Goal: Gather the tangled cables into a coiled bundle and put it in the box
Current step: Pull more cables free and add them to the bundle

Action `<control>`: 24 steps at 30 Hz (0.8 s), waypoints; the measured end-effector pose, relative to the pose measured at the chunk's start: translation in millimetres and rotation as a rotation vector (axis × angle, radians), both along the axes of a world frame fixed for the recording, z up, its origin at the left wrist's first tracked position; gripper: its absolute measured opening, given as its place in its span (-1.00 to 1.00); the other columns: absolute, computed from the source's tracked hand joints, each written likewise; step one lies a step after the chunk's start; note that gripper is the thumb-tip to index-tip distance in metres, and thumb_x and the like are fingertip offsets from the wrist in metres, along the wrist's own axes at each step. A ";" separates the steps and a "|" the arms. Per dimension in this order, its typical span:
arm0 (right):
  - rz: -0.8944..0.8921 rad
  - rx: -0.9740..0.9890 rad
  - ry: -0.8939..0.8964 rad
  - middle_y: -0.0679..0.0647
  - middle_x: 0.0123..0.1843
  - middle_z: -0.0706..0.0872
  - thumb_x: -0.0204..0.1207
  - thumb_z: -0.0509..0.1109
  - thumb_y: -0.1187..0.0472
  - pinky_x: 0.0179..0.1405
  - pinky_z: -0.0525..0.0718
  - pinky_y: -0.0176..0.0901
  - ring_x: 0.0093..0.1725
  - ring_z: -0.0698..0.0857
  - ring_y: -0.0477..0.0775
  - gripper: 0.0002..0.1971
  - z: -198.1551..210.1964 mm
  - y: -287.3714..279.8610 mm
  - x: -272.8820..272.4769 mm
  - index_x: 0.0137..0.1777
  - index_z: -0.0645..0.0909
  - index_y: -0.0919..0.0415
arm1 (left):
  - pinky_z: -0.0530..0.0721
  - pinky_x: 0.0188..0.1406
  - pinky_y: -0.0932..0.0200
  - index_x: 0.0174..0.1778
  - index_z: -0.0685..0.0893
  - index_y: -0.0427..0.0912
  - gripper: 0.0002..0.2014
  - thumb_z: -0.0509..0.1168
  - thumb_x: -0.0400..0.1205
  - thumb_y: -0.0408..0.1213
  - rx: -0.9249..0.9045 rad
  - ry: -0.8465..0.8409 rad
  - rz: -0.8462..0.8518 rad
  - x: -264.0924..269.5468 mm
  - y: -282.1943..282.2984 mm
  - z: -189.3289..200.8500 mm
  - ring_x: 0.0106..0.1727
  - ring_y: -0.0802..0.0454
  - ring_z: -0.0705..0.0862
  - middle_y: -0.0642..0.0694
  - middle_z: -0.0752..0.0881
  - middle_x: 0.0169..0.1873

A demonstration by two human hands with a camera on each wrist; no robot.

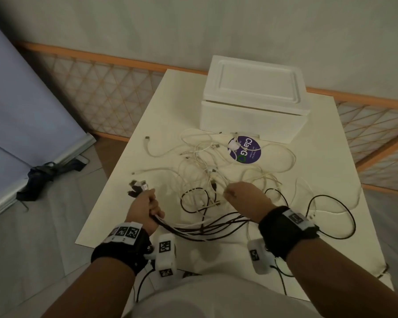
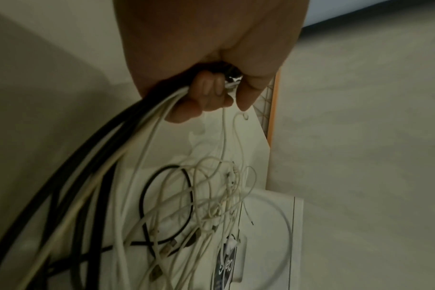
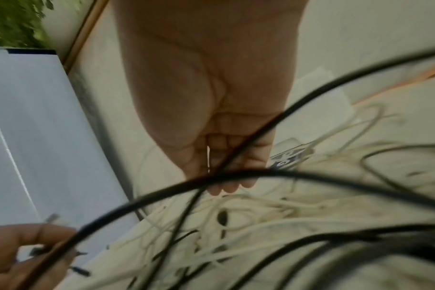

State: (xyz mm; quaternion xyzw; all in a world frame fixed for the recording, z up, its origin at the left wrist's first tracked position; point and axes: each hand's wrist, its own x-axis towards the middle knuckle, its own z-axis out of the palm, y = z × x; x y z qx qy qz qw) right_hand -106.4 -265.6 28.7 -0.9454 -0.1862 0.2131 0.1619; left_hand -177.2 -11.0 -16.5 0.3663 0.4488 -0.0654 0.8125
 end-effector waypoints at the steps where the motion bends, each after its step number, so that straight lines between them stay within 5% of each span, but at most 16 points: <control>1: -0.007 -0.005 -0.017 0.13 0.01 0.73 0.64 0.17 0.16 -0.03 0.50 -0.14 0.07 0.66 0.16 -0.77 -3.4 11.7 5.8 0.04 0.66 0.21 | 0.25 -0.48 0.16 -0.41 0.34 -0.09 -0.69 0.16 0.68 -0.24 -0.006 0.000 -0.011 3.4 -3.1 2.0 -0.73 0.10 0.19 0.02 0.23 -0.72; 4: -0.010 -0.104 -0.024 0.23 0.14 0.69 0.66 0.10 0.27 0.02 0.52 -0.07 0.15 0.63 0.23 -0.74 -14.4 35.9 22.6 0.15 0.59 0.31 | 0.25 -0.44 0.14 -0.44 0.36 -0.08 -0.69 0.16 0.65 -0.24 -0.030 -0.008 -0.037 13.8 -10.8 10.3 -0.72 0.09 0.20 0.03 0.25 -0.71; 10: -0.028 -0.221 0.036 0.20 0.24 0.63 0.66 0.20 0.01 0.08 0.55 -0.03 0.22 0.62 0.24 -0.65 -38.6 44.7 39.7 0.24 0.51 0.28 | 0.29 -0.49 0.15 -0.45 0.31 -0.07 -0.65 0.20 0.66 -0.26 0.010 -0.032 -0.105 26.9 -24.9 29.0 -0.67 0.08 0.24 0.01 0.28 -0.67; 16: -0.066 -0.155 0.057 0.24 0.23 0.62 0.59 0.26 0.21 0.01 0.49 -0.12 0.22 0.61 0.23 -0.73 -41.9 47.4 44.9 0.22 0.50 0.32 | 0.51 -0.44 0.15 -0.36 0.44 -0.16 -0.70 0.32 0.65 -0.19 0.069 -0.086 -0.202 37.4 -34.5 40.8 -0.62 0.05 0.42 -0.08 0.48 -0.63; 20: -0.043 -0.130 0.072 0.26 0.20 0.59 0.57 0.27 0.18 -0.01 0.49 -0.06 0.17 0.60 0.27 -0.71 -47.2 39.4 46.2 0.22 0.45 0.32 | 0.69 -0.27 0.08 -0.44 0.54 -0.27 -0.59 0.29 0.66 -0.09 0.047 -0.103 -0.378 46.5 -39.8 41.1 -0.51 -0.02 0.66 -0.24 0.76 -0.37; 24: 0.040 -0.151 0.026 0.26 0.18 0.61 0.61 0.15 0.26 0.05 0.54 -0.03 0.17 0.62 0.28 -0.77 -46.3 39.1 45.1 0.22 0.48 0.29 | 0.76 -0.15 0.03 -0.43 0.75 -0.30 -0.56 0.27 0.68 -0.10 0.023 -0.075 -0.607 51.9 -53.1 35.1 -0.23 -0.11 0.78 -0.31 0.80 -0.10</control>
